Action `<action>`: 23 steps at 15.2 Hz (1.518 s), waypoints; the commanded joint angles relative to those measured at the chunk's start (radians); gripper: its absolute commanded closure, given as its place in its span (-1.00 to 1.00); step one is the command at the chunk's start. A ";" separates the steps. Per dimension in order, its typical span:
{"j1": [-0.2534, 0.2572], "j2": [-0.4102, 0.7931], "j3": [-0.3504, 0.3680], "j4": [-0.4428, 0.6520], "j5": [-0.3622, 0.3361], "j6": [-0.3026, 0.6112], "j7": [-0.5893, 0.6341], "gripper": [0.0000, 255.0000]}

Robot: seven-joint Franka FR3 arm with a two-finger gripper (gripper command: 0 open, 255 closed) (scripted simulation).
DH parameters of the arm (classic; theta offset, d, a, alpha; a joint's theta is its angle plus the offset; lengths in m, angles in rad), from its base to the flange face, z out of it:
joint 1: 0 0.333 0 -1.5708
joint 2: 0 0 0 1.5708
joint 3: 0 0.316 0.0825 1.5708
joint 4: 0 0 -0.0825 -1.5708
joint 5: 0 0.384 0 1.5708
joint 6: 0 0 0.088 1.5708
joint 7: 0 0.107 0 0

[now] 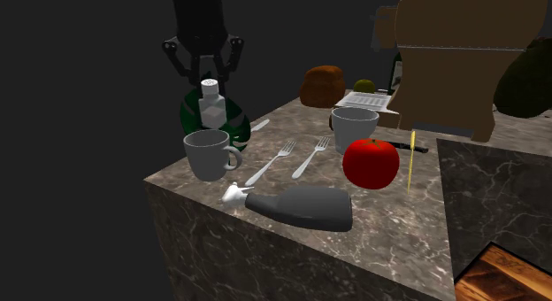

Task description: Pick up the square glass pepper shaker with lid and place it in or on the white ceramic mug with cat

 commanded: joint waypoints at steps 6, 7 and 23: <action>-0.002 0.005 -0.002 -0.055 -0.004 0.060 0.007 1.00; -0.002 0.005 -0.002 -0.055 -0.004 0.060 0.007 1.00; 0.006 -0.009 0.004 0.052 0.003 -0.061 0.000 -1.00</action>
